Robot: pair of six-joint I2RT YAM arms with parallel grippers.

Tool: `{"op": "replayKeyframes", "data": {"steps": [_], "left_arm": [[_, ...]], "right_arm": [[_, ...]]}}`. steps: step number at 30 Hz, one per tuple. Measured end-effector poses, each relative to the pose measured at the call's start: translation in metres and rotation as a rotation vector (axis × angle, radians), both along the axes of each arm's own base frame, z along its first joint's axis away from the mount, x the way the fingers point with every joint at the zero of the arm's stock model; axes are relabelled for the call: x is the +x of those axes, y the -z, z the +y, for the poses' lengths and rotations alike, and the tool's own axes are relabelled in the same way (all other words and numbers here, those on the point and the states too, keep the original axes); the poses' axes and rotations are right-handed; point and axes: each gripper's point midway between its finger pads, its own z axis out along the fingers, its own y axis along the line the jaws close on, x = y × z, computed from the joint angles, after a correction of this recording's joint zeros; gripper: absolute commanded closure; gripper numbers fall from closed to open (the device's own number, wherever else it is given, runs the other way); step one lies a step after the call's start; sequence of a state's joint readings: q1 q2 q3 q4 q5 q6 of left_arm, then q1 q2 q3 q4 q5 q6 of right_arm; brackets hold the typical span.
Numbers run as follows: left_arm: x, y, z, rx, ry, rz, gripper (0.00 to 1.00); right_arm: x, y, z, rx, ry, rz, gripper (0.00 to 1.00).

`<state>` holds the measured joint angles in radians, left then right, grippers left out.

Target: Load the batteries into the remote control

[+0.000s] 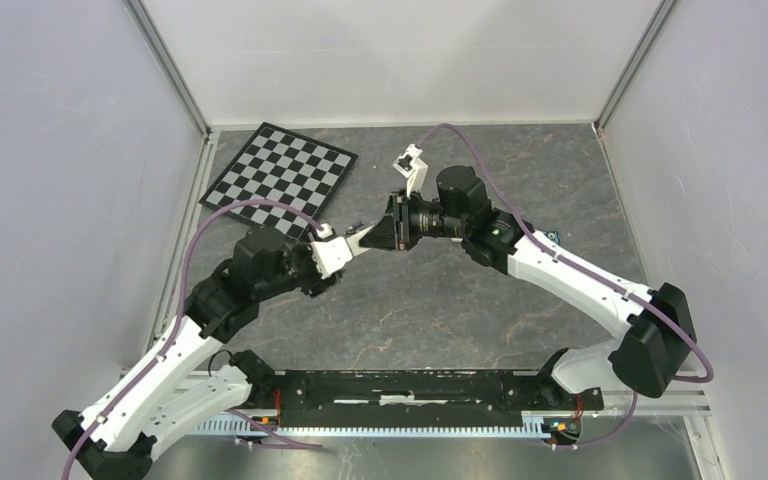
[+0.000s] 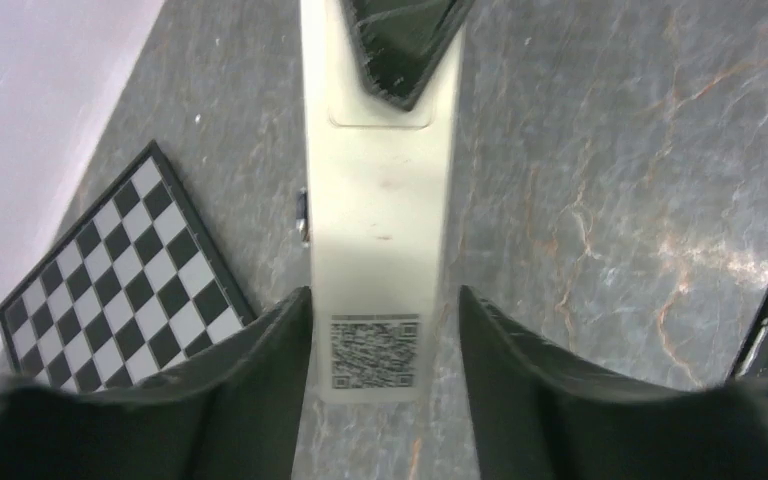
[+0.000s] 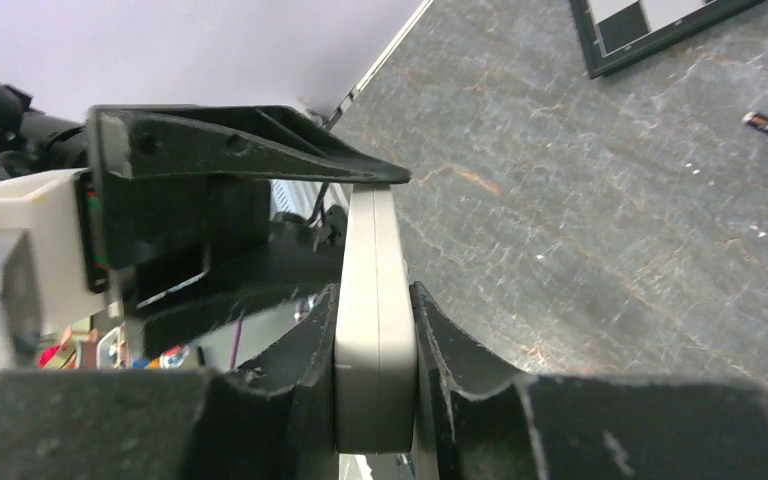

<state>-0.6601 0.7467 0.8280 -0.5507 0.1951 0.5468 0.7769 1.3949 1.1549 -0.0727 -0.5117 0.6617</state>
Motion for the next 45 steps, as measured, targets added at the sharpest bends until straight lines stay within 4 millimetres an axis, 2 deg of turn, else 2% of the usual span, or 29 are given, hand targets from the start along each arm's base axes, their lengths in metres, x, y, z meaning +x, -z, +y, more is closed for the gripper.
{"op": "replayKeyframes", "data": {"steps": [1, 5, 8, 12, 15, 20, 24, 28, 31, 34, 38, 42, 45], "left_arm": [[-0.001, -0.002, 0.000, -0.009, 0.002, -0.003, 0.00], [-0.002, -0.020, -0.007, -0.121, -0.026, -0.001, 0.00], [0.001, -0.033, -0.008, -0.267, -0.152, 0.094, 0.00], [0.000, -0.061, -0.024, -0.474, -0.225, 0.241, 0.00], [-0.002, -0.079, -0.033, -0.662, -0.269, 0.337, 0.00], [-0.003, -0.096, -0.040, -0.907, -0.328, 0.476, 0.00], [-0.002, -0.118, -0.056, -1.076, -0.283, 0.581, 0.00], [0.002, -0.141, -0.075, -1.192, -0.201, 0.660, 0.04], [0.004, -0.154, -0.083, -1.248, -0.152, 0.691, 0.11], [0.003, -0.165, -0.087, -1.291, -0.114, 0.709, 0.24], [0.003, -0.164, -0.087, -1.340, -0.097, 0.732, 0.39], [0.007, -0.158, -0.084, -1.393, -0.107, 0.733, 0.41], [0.010, -0.155, -0.082, -1.431, -0.112, 0.732, 0.37]], "right_arm": [[0.000, -0.001, 0.000, 0.004, -0.001, -0.004, 0.91], [0.007, -0.001, -0.006, 0.034, 0.041, -0.013, 0.92], [0.014, -0.001, -0.020, 0.074, 0.107, -0.010, 0.92], [0.025, -0.012, -0.038, 0.168, 0.206, -0.028, 0.92], [0.029, -0.027, -0.049, 0.250, 0.264, -0.056, 0.92], [0.025, -0.066, -0.062, 0.418, 0.319, -0.132, 0.91], [0.020, -0.097, -0.067, 0.536, 0.315, -0.171, 0.91], [0.014, -0.113, -0.068, 0.613, 0.292, -0.161, 0.91], [0.012, -0.115, -0.066, 0.646, 0.273, -0.136, 0.91], [0.012, -0.110, -0.062, 0.661, 0.256, -0.101, 0.91], [0.009, -0.111, -0.061, 0.686, 0.240, -0.082, 0.91], [0.007, -0.107, -0.059, 0.701, 0.221, -0.054, 0.91], [0.006, -0.103, -0.056, 0.711, 0.201, -0.019, 0.92]]}}
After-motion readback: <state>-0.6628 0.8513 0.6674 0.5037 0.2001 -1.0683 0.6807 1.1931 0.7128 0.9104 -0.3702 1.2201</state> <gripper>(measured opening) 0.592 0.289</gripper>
